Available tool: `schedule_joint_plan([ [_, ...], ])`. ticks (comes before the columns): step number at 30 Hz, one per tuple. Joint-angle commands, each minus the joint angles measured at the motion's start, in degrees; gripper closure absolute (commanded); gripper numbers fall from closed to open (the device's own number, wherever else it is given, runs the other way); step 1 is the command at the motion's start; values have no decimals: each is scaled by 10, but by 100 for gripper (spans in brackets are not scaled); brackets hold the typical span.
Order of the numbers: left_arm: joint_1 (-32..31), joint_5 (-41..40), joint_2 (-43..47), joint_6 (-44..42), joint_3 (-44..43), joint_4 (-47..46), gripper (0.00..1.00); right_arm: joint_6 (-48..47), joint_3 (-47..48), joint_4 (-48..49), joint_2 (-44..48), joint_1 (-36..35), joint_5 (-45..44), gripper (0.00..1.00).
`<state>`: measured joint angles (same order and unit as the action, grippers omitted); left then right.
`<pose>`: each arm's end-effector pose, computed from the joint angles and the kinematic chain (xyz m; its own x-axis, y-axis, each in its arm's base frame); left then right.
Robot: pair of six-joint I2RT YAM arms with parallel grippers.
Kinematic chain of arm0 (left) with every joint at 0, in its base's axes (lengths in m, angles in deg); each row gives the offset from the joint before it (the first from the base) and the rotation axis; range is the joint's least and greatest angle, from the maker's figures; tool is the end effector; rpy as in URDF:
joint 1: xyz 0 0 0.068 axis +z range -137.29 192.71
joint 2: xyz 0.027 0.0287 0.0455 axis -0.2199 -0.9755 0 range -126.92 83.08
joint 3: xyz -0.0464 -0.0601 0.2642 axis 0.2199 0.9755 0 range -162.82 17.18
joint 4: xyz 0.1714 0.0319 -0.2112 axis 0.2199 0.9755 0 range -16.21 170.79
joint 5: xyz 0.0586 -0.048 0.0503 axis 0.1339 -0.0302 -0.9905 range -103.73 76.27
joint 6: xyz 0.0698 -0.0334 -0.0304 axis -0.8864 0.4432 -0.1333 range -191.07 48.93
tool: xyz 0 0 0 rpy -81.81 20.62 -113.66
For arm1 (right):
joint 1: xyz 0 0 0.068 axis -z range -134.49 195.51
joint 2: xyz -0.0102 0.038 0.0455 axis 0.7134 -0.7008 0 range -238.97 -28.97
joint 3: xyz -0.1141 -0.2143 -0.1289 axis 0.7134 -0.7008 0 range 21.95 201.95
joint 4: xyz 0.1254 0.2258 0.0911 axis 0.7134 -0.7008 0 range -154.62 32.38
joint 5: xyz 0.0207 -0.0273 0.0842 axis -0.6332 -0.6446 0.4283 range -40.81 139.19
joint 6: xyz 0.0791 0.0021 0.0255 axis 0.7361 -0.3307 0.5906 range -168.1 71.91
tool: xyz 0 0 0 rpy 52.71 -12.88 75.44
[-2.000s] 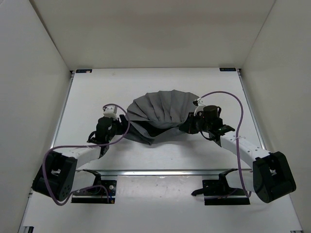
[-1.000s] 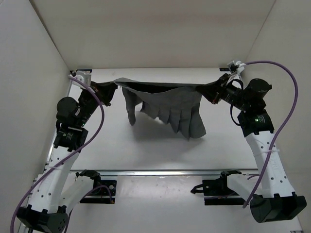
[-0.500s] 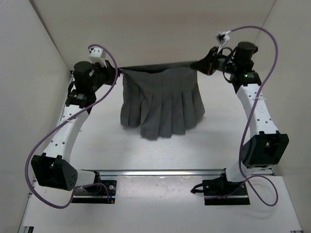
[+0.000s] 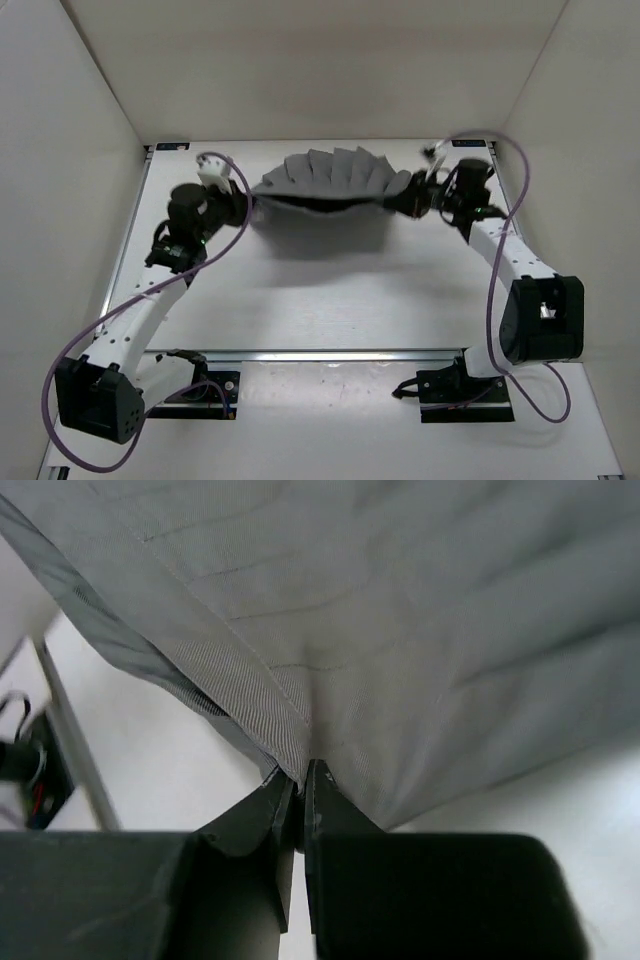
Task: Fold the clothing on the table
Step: Flatten the skirt out, then fold the skirt
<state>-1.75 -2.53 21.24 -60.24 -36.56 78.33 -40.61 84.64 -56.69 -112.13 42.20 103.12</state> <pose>0.2872 -0.0886 0.3394 -0.2886 -0.1160 -0.9504 0.3810 0.8968 -0.2251 0.3572 0.0794 0.3046 -0.4345 0.0517 -0.8992 -0.7443 0.5416 0.3908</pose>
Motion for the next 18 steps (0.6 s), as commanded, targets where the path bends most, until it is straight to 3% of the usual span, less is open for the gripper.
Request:
schedule_joint_plan([
  [1, -24, -29, 39, 73, 109, 15, 98, -8, -127, 57, 59, -38, -67, 100],
  [5, -53, -19, 95, 104, 187, 91, 100, 4, -245, 40, 114, -105, -124, 100],
  [11, -66, 1, 146, 74, 192, 272, 100, 79, -322, -57, 235, -165, -176, 100],
  [14, -78, 6, 155, 67, 193, 307, 100, 96, -326, -75, 258, -153, -163, 100],
  [18, -99, 27, 163, 71, 162, 355, 100, 80, -323, -176, 326, -94, -127, 100],
])
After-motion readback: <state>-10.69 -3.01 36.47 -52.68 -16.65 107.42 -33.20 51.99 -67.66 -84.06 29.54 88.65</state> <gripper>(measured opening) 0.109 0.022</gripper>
